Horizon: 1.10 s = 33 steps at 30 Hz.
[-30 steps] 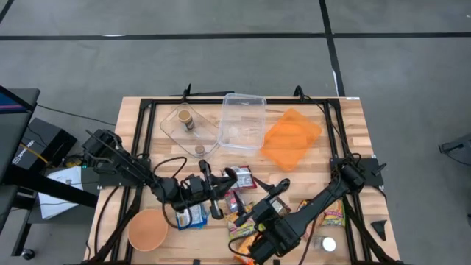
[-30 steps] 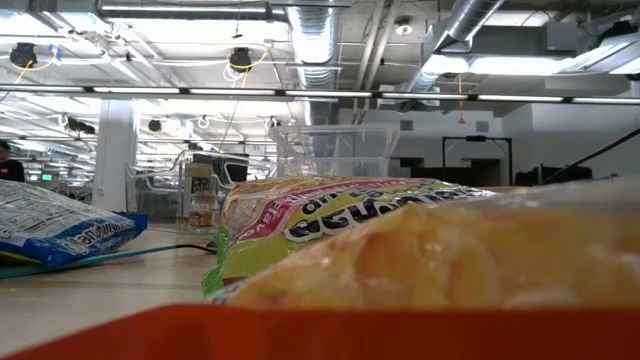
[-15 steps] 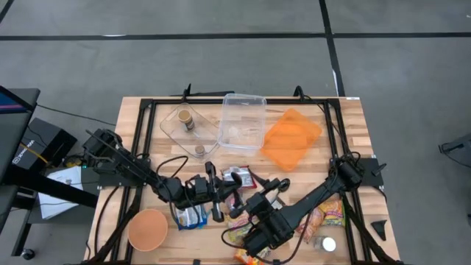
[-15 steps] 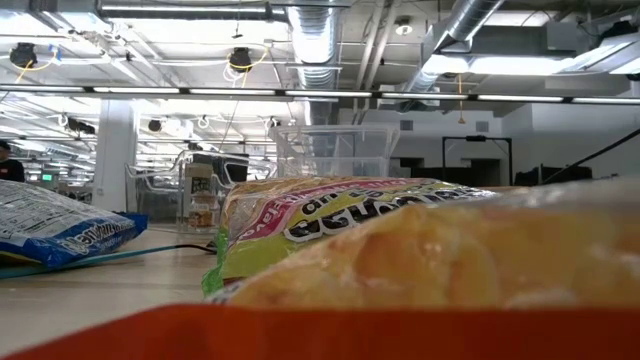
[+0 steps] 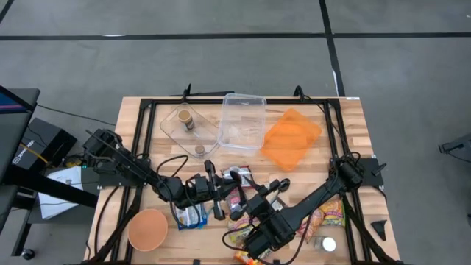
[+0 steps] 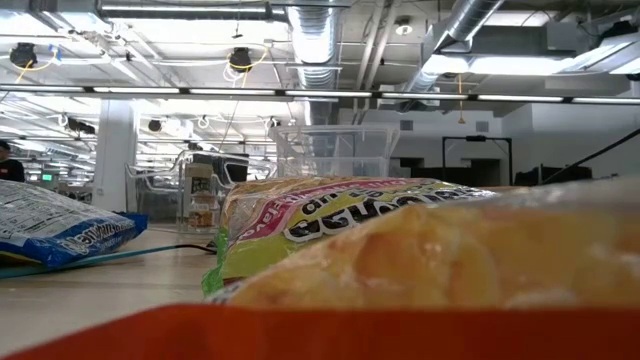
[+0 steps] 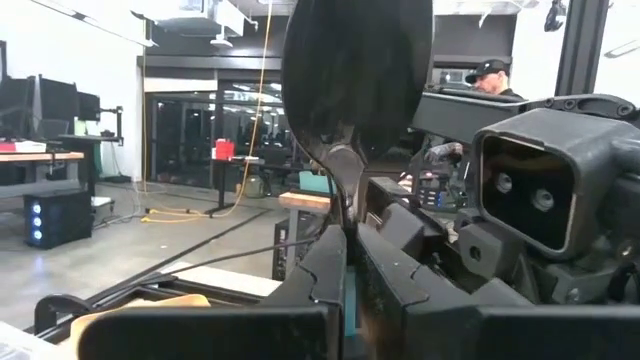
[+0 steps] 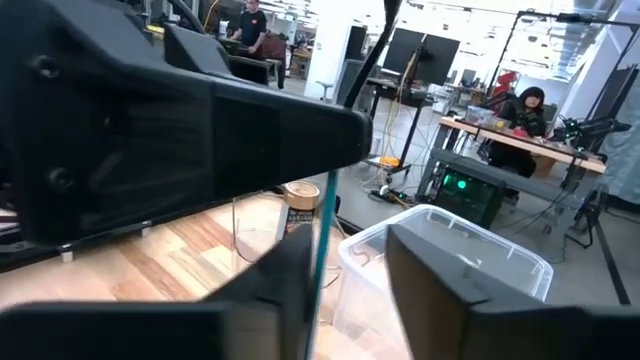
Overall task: Pick & Place Food Item
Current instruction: Put the blue spoon into the orange bin
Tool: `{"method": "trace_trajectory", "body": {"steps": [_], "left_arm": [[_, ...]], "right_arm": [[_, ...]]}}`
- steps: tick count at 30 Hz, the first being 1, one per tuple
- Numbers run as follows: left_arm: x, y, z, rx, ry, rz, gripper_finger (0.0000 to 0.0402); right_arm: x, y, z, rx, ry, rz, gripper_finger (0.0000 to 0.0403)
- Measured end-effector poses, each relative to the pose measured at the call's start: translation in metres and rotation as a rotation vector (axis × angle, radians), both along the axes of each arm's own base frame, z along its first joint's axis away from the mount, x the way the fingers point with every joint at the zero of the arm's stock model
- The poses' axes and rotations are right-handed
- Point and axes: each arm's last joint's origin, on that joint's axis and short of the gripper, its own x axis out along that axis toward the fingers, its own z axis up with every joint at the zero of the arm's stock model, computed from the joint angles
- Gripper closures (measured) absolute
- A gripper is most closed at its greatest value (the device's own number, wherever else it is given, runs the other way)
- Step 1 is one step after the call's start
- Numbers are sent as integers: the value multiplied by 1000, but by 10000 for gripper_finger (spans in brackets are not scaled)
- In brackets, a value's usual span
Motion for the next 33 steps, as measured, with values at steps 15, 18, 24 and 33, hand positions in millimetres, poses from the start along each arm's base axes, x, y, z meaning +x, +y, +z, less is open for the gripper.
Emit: {"method": "trace_trajectory", "body": {"steps": [15, 18, 24, 33], "left_arm": [[0, 0, 0, 0, 1, 1, 398], [0, 0, 0, 1, 2, 1, 398], [1, 1, -1, 6, 11, 2, 396], [1, 1, -1, 45, 32, 10, 331]], "right_arm": [[1, 1, 0, -9, 13, 1, 399], [1, 1, 0, -9, 13, 2, 399], [0, 1, 0, -9, 14, 2, 401], [-1, 3, 0, -27, 12, 5, 402]]}}
